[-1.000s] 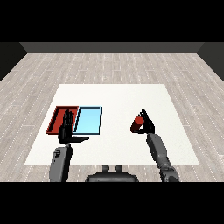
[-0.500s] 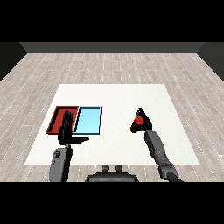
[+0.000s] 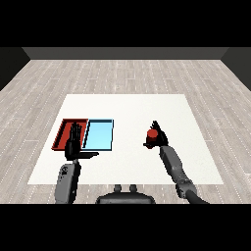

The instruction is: Pick the red can and put it in the red box

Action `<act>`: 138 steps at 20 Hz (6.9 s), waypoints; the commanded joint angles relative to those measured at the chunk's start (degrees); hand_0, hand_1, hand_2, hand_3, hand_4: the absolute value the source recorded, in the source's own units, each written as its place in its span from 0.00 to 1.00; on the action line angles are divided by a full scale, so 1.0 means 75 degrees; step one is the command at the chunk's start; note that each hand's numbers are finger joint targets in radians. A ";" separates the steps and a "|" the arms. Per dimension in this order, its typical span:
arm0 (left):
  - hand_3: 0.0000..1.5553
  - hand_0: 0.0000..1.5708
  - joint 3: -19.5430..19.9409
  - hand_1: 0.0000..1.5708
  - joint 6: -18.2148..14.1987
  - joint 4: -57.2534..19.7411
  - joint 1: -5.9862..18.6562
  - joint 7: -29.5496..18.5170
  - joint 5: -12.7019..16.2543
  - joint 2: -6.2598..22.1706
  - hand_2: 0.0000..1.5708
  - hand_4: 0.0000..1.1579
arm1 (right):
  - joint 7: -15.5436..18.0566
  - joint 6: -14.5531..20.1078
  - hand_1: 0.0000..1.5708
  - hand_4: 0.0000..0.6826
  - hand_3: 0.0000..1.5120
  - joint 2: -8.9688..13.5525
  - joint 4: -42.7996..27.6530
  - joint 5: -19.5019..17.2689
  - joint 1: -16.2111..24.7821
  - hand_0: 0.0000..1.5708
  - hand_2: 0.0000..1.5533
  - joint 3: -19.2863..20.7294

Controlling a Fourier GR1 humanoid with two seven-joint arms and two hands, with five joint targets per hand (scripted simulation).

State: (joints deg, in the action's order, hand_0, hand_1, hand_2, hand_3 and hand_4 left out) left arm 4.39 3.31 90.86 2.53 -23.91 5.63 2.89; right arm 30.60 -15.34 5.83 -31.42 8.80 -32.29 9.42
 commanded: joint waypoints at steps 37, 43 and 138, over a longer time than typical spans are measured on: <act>0.00 0.00 -0.1490 0.00 -0.0329 -0.0037 0.0137 0.0897 -0.0513 -0.0382 0.00 0.00 | -0.1878 0.2393 0.92 0.95 0.92 -0.0509 -0.5653 -0.0649 0.1430 0.92 0.92 -0.1250; 0.00 0.00 -0.1844 0.00 -0.0871 -0.0217 0.0379 0.1033 -0.0380 -0.0384 0.00 0.00 | -0.2004 0.5166 0.92 0.96 0.92 -0.0766 -0.5723 -0.0056 0.1060 0.92 0.92 -0.3954; 0.95 1.00 -0.3877 1.00 -0.5127 -0.2669 0.1917 0.0819 0.0848 -0.0049 1.00 0.98 | -0.1950 0.5760 0.00 0.00 0.00 0.0007 -0.8176 0.0754 0.2036 0.00 0.00 -0.4703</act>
State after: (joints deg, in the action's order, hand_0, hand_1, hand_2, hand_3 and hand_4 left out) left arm -25.28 -35.73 67.93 19.02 -18.03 13.41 1.62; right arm 15.62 29.67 3.62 -85.97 14.52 -21.95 -27.53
